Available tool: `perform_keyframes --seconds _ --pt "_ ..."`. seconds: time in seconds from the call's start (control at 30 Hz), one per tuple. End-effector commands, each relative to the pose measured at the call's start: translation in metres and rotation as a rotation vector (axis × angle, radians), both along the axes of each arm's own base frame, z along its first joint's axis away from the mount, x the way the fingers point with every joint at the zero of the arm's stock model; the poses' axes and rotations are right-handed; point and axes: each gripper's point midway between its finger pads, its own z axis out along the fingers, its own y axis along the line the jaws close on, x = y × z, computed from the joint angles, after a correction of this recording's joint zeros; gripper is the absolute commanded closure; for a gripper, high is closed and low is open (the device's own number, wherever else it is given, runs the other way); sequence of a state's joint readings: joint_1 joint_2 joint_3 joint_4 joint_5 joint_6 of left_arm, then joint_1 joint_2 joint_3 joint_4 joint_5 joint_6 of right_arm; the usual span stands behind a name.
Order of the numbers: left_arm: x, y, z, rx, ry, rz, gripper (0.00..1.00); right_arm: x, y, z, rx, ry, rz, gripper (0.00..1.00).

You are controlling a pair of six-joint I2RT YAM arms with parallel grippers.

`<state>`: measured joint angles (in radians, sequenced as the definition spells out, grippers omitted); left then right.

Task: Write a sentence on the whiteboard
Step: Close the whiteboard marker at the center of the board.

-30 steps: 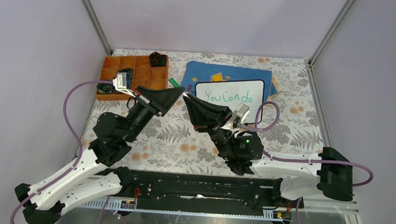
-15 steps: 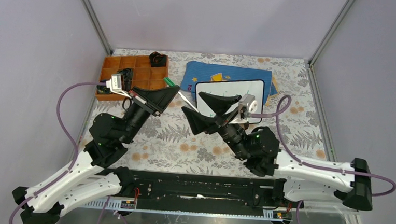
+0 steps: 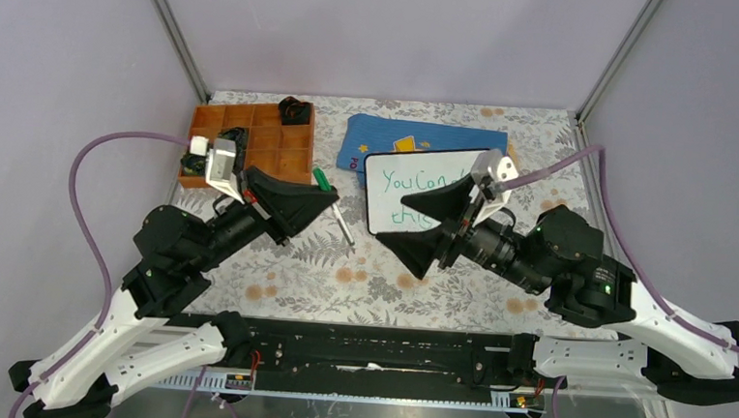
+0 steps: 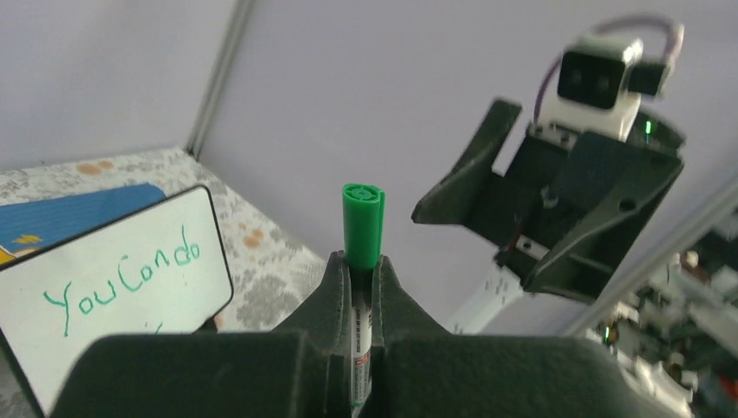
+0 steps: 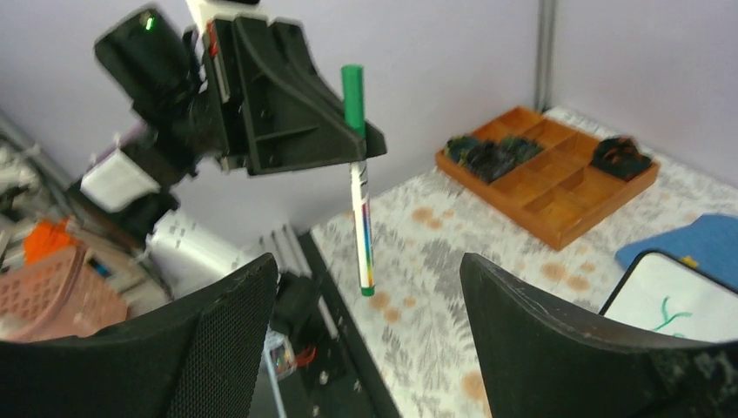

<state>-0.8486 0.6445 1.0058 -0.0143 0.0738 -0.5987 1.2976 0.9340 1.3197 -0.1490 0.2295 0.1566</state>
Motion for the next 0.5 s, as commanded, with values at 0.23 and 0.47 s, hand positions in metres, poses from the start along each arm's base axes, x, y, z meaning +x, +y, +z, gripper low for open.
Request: perform_keyframes --seconds 0.23,0.47 --pt "-0.047 -0.025 -0.03 0.164 -0.123 -0.285 1.0 -0.039 0.04 -0.058 -0.127 0.145 0.259 0.23" --pt "-0.05 -0.025 -0.028 0.155 -0.127 -0.302 1.0 -0.027 0.052 -0.06 -0.074 0.151 0.211 0.31"
